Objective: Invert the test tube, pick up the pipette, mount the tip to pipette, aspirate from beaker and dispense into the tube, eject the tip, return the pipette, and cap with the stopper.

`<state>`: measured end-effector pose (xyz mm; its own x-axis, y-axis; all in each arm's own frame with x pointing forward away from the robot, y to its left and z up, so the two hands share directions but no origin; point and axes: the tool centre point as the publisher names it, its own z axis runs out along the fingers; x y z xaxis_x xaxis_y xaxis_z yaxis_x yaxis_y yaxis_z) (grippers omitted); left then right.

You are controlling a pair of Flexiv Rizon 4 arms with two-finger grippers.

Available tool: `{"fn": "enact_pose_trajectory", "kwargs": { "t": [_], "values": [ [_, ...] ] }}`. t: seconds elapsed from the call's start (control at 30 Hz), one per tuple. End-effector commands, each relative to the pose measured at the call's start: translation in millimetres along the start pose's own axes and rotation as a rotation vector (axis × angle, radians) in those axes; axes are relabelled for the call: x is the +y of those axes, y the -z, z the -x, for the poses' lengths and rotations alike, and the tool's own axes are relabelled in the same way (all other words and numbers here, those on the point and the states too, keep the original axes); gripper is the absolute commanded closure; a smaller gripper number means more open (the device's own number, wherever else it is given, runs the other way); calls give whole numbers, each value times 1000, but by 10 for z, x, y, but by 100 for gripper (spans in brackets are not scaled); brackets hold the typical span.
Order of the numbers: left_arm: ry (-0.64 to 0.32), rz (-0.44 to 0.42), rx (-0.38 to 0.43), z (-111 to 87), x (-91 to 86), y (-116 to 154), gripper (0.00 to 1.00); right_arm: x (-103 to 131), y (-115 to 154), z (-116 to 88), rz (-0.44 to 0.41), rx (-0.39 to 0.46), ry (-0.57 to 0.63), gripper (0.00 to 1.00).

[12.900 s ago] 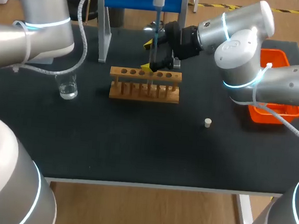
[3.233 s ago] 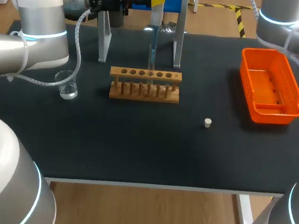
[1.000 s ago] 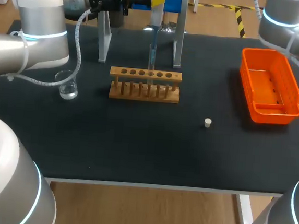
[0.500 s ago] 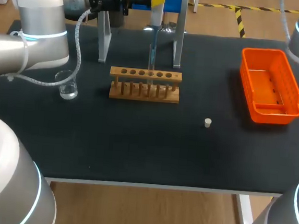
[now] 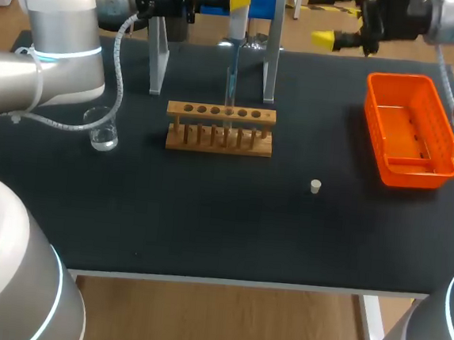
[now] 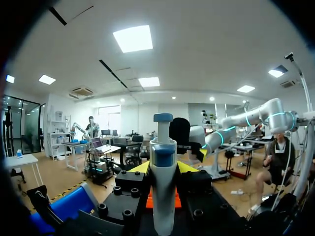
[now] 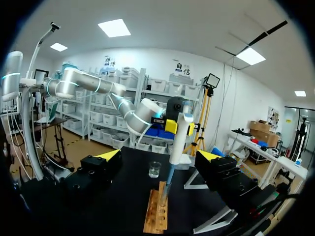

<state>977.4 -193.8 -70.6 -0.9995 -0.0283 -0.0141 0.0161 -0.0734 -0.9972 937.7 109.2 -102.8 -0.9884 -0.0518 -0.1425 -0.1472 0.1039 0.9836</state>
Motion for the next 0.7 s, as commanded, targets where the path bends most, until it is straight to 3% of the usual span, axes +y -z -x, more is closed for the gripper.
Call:
{"fn": "enact_pose_trajectory", "kwargs": {
  "t": [0.03,0.33,0.7],
  "values": [
    [1,1,5,15,-4,6,100,-339,-168,120,-13,13,-19,0],
    [1,1,5,15,-4,6,100,-988,-532,163,-124,23,-46,0],
    [1,1,5,15,-4,6,100,-1449,-876,171,-237,40,-108,0]
  ]
}}
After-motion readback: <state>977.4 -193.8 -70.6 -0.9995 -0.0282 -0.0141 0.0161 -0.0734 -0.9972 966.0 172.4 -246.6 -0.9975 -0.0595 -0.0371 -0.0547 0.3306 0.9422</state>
